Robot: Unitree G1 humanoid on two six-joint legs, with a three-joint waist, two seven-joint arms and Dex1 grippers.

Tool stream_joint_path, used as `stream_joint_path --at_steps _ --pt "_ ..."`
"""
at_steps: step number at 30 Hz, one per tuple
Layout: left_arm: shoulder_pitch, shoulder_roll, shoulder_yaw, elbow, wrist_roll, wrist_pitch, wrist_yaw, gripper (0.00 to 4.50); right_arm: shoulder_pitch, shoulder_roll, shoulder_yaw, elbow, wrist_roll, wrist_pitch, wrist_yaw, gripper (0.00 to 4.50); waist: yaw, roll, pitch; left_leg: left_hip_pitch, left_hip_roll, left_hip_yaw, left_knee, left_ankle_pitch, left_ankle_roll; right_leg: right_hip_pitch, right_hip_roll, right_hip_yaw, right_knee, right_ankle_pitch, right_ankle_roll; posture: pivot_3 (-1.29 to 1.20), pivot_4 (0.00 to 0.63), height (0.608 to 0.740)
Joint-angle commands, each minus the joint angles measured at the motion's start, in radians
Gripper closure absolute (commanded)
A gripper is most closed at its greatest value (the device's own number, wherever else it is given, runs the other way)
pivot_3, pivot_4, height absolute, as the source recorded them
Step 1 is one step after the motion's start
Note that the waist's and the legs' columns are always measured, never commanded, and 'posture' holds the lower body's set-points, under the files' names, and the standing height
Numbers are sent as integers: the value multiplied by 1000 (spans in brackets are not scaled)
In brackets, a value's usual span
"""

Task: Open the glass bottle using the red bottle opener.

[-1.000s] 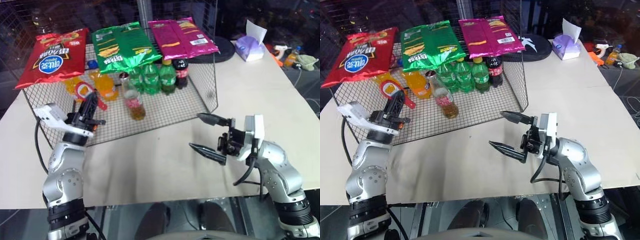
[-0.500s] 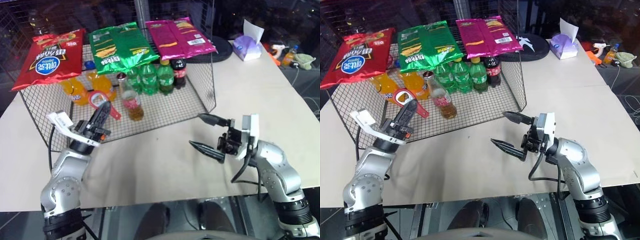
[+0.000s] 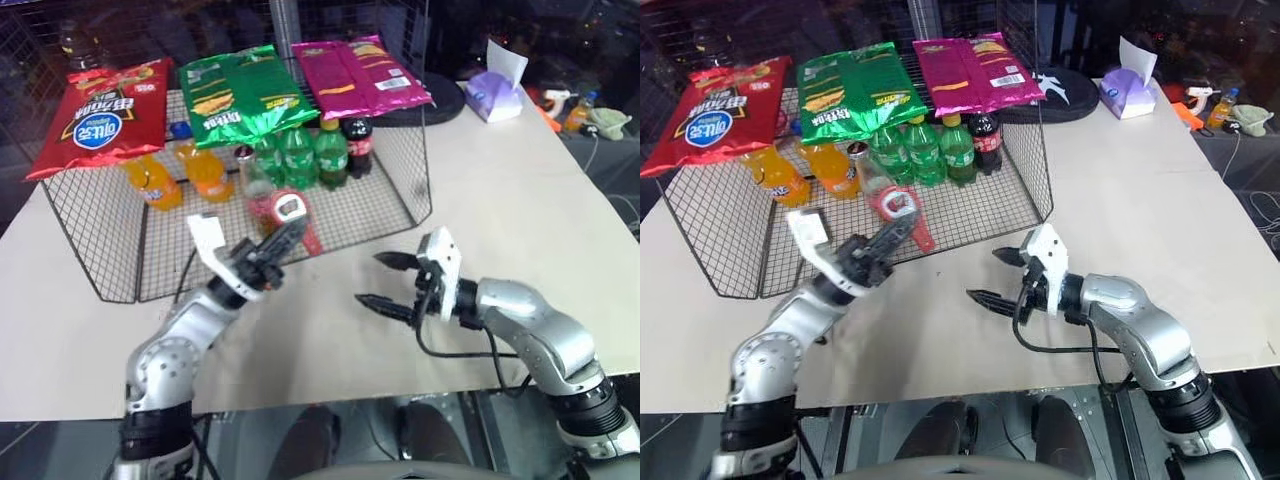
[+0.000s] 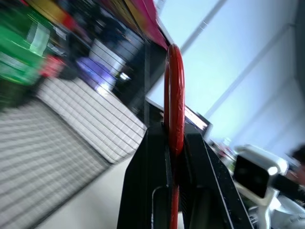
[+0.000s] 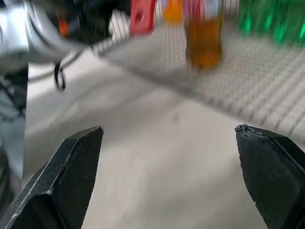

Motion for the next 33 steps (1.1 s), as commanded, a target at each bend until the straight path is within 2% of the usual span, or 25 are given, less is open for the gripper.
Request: stream_joint_path --at_steps 1,10,23,24,25,27,33 --pt "-35 -14 -41 39 26 10 -55 4445 -51 26 -31 -60 109 118 -11 0 -2 0 0 0 0 0 0 0 0 -1 0 0 0 0 0 0 150 740" --pt "-83 -5 -127 137 111 49 -190 4445 -156 34 -91 -24 233 268 -10 0 0 0 0 -1 0 0 0 0 0 -1 1 0 0 0 0 0 150 740" --pt "-89 -85 -129 150 167 37 -216 4445 -200 73 -72 20 234 303 -14 0 0 0 0 -3 0 0 0 0 0 -3 0 0 1 0 0 0 150 740" --pt "-82 -86 -128 144 167 39 -217 4500 -203 74 -75 22 234 303 -13 601 0 0 0 -3 0 0 0 0 0 -4 0 0 2 0 0 0 150 740" --pt "-73 -87 -128 138 166 41 -218 4500 -204 76 -78 25 235 304 -14 833 0 0 0 -4 0 0 0 0 0 -4 0 1 2 0 0 0 150 740" --pt "-60 -88 -131 131 169 40 -223 4500 -205 75 -78 27 235 303 -12 1630 0 0 0 -4 0 1 1 0 0 -5 0 1 2 0 0 0 150 740" --pt "-60 -109 -116 142 166 39 -208 4500 -205 71 -75 32 236 305 -6 4275 0 0 0 -7 0 1 2 0 0 -7 0 1 4 0 0 0 150 740"
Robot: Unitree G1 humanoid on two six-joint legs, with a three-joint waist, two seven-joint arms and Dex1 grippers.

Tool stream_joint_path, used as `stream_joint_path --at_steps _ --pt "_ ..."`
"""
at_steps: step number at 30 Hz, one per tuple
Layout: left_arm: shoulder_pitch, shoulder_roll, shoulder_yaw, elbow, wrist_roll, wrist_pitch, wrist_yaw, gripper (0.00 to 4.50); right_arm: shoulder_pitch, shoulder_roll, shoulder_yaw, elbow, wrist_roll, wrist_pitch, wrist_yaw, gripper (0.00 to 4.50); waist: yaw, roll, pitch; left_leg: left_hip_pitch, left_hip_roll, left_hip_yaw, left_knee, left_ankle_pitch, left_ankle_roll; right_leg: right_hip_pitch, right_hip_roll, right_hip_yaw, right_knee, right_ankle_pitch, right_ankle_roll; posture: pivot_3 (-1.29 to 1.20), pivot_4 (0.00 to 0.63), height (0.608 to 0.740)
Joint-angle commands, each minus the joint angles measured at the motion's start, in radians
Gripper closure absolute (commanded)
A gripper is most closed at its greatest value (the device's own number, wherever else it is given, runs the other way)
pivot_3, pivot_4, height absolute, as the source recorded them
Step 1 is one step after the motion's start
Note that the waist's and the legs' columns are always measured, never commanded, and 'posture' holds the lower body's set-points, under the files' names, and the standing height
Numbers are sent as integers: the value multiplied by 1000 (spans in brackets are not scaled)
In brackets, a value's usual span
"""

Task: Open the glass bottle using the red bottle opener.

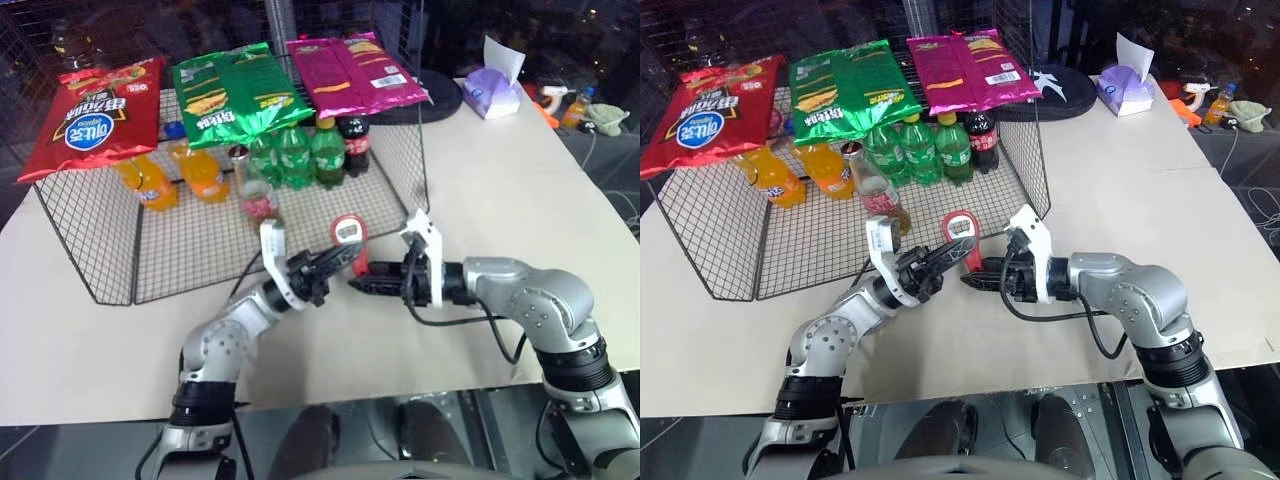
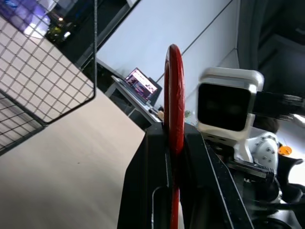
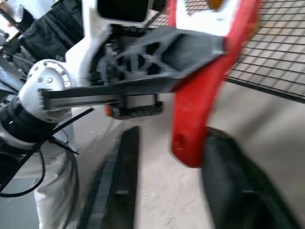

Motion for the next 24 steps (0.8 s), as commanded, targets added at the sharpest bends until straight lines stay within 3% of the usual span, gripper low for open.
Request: stream_joint_path --at_steps 1,10,13,17,20,24 --pt "-2 -17 12 1 2 -6 24 4500 -20 5 -1 -39 26 -8 23 4486 0 0 0 0 0 0 0 0 0 0 0 0 0 0 0 0 150 740" --pt "15 -8 2 9 45 -40 2 4500 -34 24 2 -5 4 -31 29 4489 -1 0 0 -1 0 0 0 0 0 0 0 0 0 0 0 0 150 740" --pt "14 -10 7 18 56 -55 0 3552 -30 49 -24 9 18 -21 10 4489 -1 0 0 -1 0 0 0 0 0 -1 0 0 0 0 0 0 150 740" --pt "1 -17 5 38 87 -81 8 1501 -19 56 -46 9 43 -1 8 4489 -1 0 0 -1 0 0 0 0 0 -1 0 0 1 0 0 0 150 740" --pt "-8 -22 4 49 100 -87 11 231 -14 55 -48 11 47 1 6 4489 -1 0 0 -1 0 0 1 0 0 -1 0 0 1 0 0 0 150 740" --pt "-6 -16 1 46 112 -82 8 231 -7 59 -51 16 42 -10 -4 4489 -1 0 0 -1 0 0 1 0 0 -1 0 0 1 0 0 0 150 740"
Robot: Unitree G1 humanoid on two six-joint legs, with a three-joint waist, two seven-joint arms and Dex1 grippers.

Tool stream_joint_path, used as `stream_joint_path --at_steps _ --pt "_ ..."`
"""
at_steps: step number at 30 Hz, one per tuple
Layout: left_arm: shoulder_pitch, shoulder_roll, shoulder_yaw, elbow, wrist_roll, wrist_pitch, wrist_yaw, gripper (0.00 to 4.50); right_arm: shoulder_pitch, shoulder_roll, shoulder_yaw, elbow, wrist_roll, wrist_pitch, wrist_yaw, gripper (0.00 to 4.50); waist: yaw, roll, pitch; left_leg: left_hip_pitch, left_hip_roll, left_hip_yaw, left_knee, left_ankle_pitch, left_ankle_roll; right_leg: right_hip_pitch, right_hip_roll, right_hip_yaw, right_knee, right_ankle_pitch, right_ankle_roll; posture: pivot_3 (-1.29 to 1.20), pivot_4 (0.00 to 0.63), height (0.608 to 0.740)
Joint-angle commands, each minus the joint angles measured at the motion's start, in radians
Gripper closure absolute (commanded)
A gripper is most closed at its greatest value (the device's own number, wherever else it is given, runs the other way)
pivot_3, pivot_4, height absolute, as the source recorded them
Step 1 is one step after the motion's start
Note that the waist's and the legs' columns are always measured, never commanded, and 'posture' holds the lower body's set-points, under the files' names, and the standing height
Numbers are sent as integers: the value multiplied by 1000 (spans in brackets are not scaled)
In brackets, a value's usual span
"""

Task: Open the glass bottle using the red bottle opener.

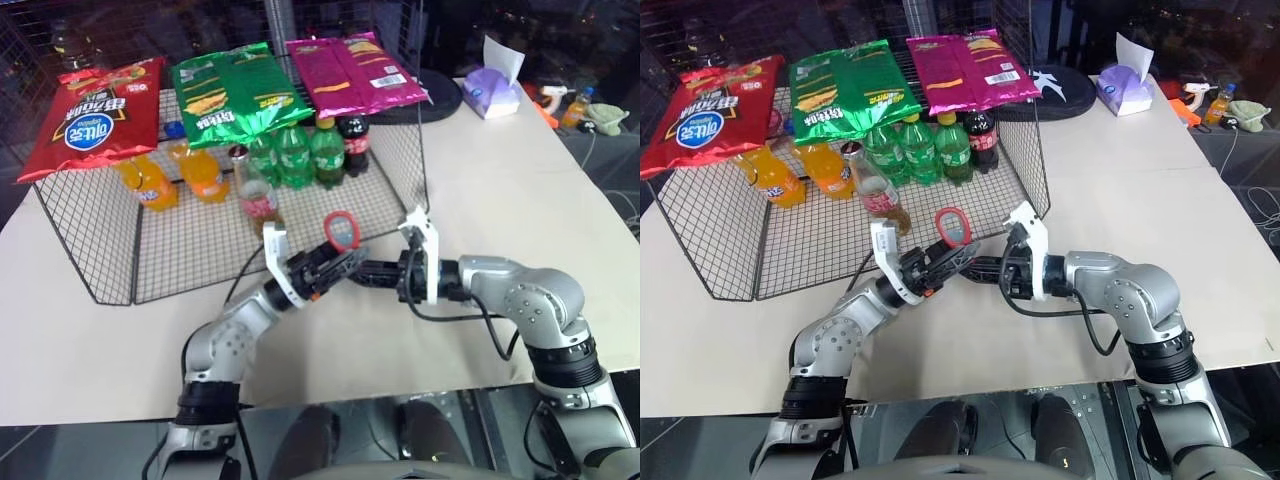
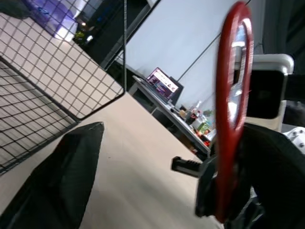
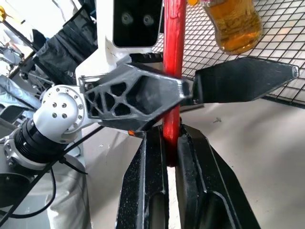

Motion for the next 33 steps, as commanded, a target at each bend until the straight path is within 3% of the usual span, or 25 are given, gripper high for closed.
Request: stream_joint_path --at_steps 1,8,11,17,21,26,33 --pt "3 5 -2 -7 10 -4 -6 231 1 6 -22 -21 17 -13 -4 4489 0 0 0 0 0 0 0 0 0 0 0 0 0 0 0 0 150 740" --pt "90 31 17 -120 -12 18 18 162 48 -26 -51 -32 2 -37 -15 4495 -1 0 0 0 0 0 0 0 0 0 0 0 0 0 0 0 150 740" --pt "157 13 78 -216 30 -85 98 162 82 -61 -82 -40 0 -44 -15 4495 1 0 0 -1 0 0 0 0 0 -1 -1 1 0 0 0 0 150 740" --pt "308 48 98 -350 353 -361 258 162 137 -133 -162 -17 -25 -78 -28 4495 5 0 0 -1 1 1 -1 0 0 -1 -2 2 -1 0 0 0 150 740" --pt "279 33 160 -310 526 -552 410 162 148 -153 -195 17 -46 -103 -34 4495 13 0 1 -1 1 1 0 0 0 -1 -2 1 -1 0 0 0 150 740" --pt "174 46 159 -195 649 -613 519 162 142 -146 -183 33 -80 -138 -49 4495 15 0 1 -1 0 1 0 0 0 -1 -2 1 0 0 0 0 150 740" --pt "64 70 162 -57 672 -636 545 162 137 -124 -193 24 -87 -154 -78 4495 6 0 1 -4 -1 0 0 0 0 -3 -1 0 0 0 0 0 150 740"
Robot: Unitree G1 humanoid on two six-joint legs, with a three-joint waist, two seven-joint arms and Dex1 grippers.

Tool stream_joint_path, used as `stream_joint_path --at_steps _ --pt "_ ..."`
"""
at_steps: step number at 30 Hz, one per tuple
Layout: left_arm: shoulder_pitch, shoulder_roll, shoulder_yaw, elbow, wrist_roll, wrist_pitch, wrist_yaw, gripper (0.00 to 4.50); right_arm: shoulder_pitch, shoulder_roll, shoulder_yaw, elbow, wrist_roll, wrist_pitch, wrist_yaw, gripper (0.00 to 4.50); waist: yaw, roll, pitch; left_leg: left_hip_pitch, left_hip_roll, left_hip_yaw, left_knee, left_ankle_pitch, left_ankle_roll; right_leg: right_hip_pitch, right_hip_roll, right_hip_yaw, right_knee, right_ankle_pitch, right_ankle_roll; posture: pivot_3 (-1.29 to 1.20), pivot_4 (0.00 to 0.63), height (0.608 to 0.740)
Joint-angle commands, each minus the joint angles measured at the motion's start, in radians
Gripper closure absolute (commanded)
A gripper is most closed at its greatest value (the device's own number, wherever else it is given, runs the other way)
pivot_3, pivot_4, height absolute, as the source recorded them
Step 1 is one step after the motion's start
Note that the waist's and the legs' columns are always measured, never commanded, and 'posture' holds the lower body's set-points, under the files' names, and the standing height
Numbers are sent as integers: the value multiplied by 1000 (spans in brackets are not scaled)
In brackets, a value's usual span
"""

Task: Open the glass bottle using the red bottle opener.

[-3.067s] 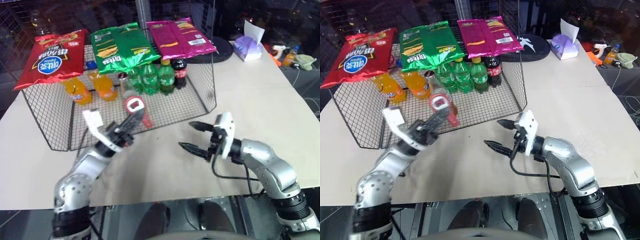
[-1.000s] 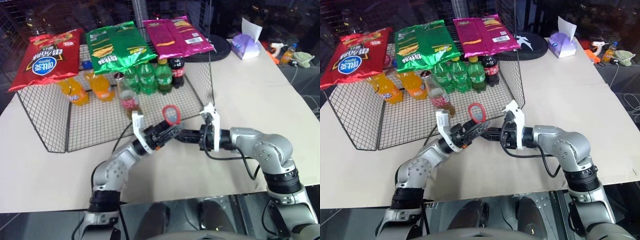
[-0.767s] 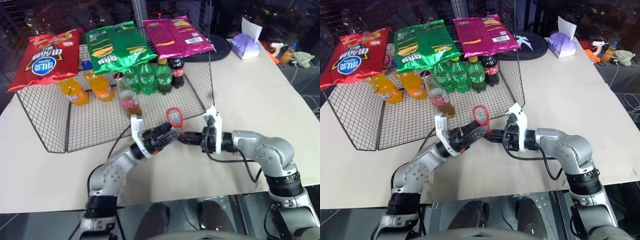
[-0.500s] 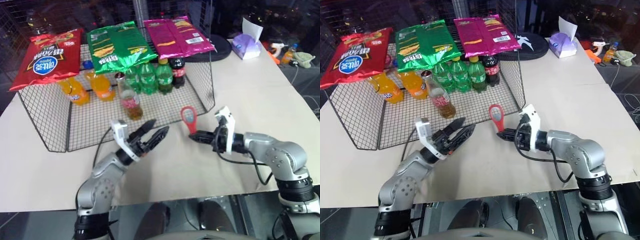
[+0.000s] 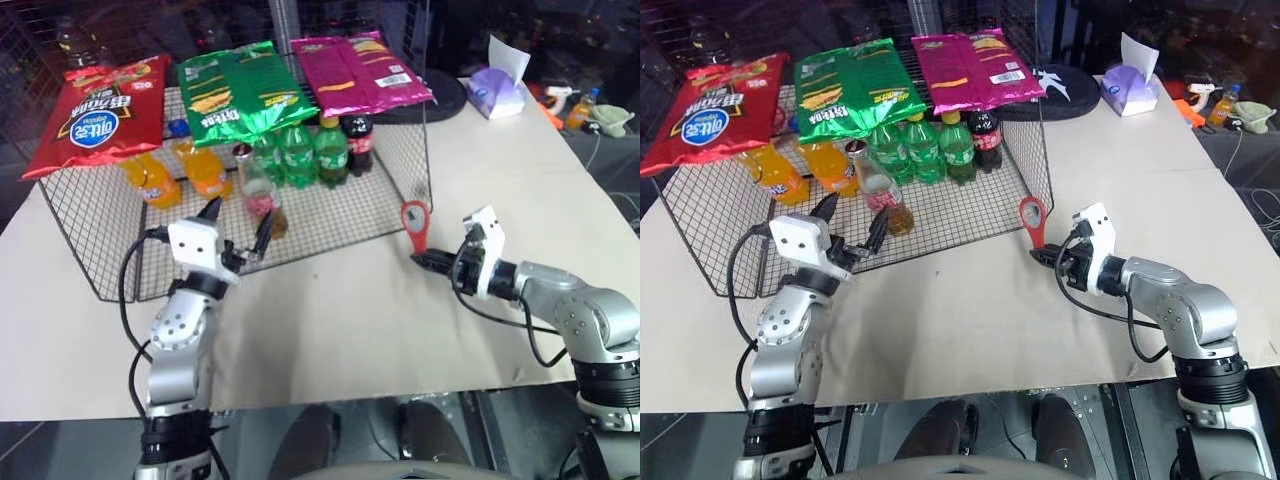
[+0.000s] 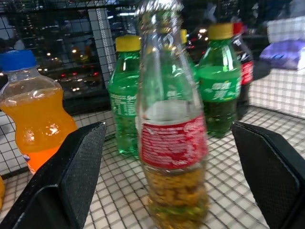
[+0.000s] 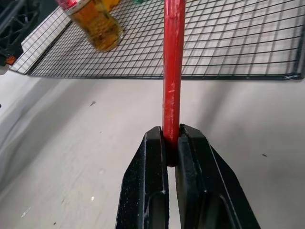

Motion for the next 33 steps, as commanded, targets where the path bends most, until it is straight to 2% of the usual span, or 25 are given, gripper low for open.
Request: stream_joint_path --at_steps 1,10,22,25,26,33 --pt "-61 14 2 63 -11 -29 1 162 -12 11 -21 -32 0 -27 -17 4495 0 0 0 -1 0 -1 1 0 0 -1 0 -1 0 0 0 0 150 740" --pt "-179 30 -22 237 -27 -65 -51 162 -1 42 11 -80 -61 -156 -16 4495 -1 0 0 -4 -1 -3 5 0 0 -1 0 -3 2 0 0 0 150 740" --pt "-277 24 -42 363 -29 -88 -69 162 39 47 36 -89 -99 -181 -23 4495 -5 0 0 -4 -2 -4 8 0 0 -1 0 -3 4 0 0 0 150 740" --pt "-274 22 -44 359 -43 -75 -83 1572 40 50 34 -88 -103 -182 -24 4500 -4 0 0 -4 -2 -4 8 0 0 -1 0 -3 4 0 0 0 150 740" --pt "-272 22 -46 355 -43 -73 -84 1781 40 51 34 -88 -104 -182 -23 4500 -4 0 0 -4 -2 -4 8 0 0 -1 0 -3 4 0 0 0 150 740" --pt "-203 17 -100 210 -55 -4 -118 1757 37 65 18 -87 -95 -175 -29 4500 -2 0 0 -4 -2 -4 8 0 0 -1 -1 -3 4 0 0 0 150 740"
